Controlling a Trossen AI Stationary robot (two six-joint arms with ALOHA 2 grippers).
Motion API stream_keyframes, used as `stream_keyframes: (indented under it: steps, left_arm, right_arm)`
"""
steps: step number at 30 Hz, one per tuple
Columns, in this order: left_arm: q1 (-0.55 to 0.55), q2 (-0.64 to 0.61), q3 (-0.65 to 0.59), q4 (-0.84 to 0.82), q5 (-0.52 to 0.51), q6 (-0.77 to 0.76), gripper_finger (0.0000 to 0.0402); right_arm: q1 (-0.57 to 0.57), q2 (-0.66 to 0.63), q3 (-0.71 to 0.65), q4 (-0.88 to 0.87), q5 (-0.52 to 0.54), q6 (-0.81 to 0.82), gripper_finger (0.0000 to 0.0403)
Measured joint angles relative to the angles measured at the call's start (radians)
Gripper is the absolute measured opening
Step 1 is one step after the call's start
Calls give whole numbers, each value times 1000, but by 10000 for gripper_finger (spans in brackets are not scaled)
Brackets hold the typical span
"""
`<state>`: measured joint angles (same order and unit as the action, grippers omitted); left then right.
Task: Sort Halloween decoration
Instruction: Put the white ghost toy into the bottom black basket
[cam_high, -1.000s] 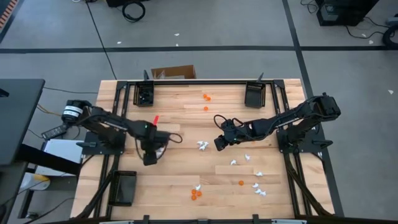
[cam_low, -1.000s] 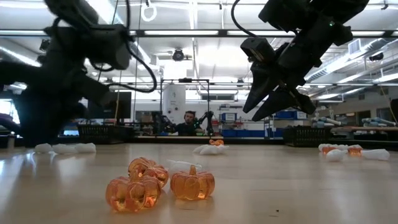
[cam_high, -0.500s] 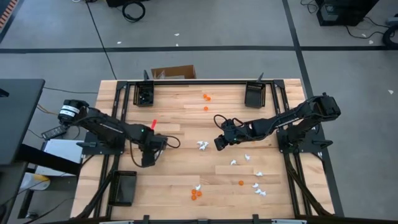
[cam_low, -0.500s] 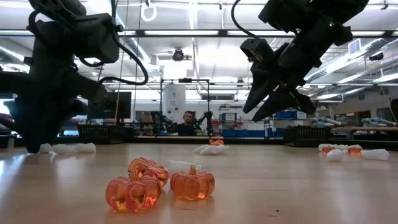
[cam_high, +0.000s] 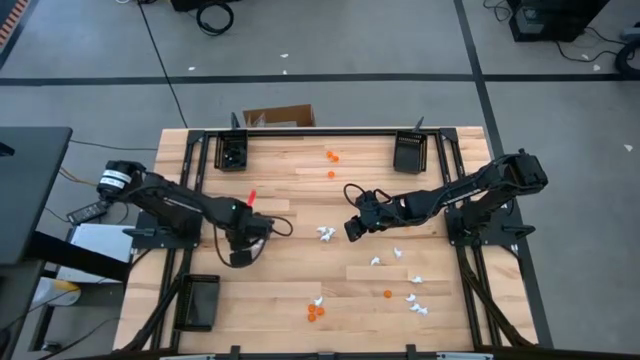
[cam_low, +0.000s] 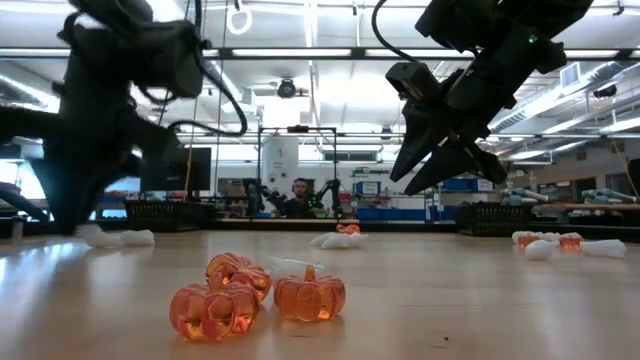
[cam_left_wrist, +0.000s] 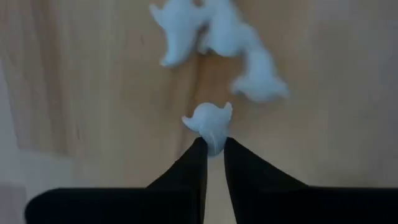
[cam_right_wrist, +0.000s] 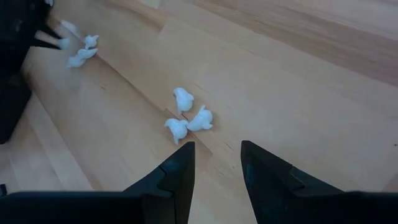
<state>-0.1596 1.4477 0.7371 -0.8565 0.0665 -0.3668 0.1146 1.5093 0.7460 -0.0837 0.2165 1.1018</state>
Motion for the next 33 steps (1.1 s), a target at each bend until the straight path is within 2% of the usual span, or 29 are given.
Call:
stream_keyframes:
  steps: [4,8,11,17,20,29,33]
  left_arm:
    - [-30,-60,73,-213,164,-130,55]
    - [-139,-155,133,-364,307,-332,49]
    - [-253,-216,145,-359,362,-526,49]
    - [-499,-233,145,-310,361,-865,49]
    - [-578,-223,133,-240,335,-979,49]
    - [-677,-223,-84,98,320,-1194,95]
    - [-661,-223,-147,90,312,-1204,116]
  right_arm:
    - [3,0,0,0,-1,3,137]
    - [19,2,0,0,16,19,137]
    - [26,3,0,-1,26,21,137]
    - [30,3,0,-1,29,21,137]
    - [30,3,0,0,41,16,137]
    - [4,3,0,0,2,-42,137]
    - [4,3,0,0,-13,-51,137]
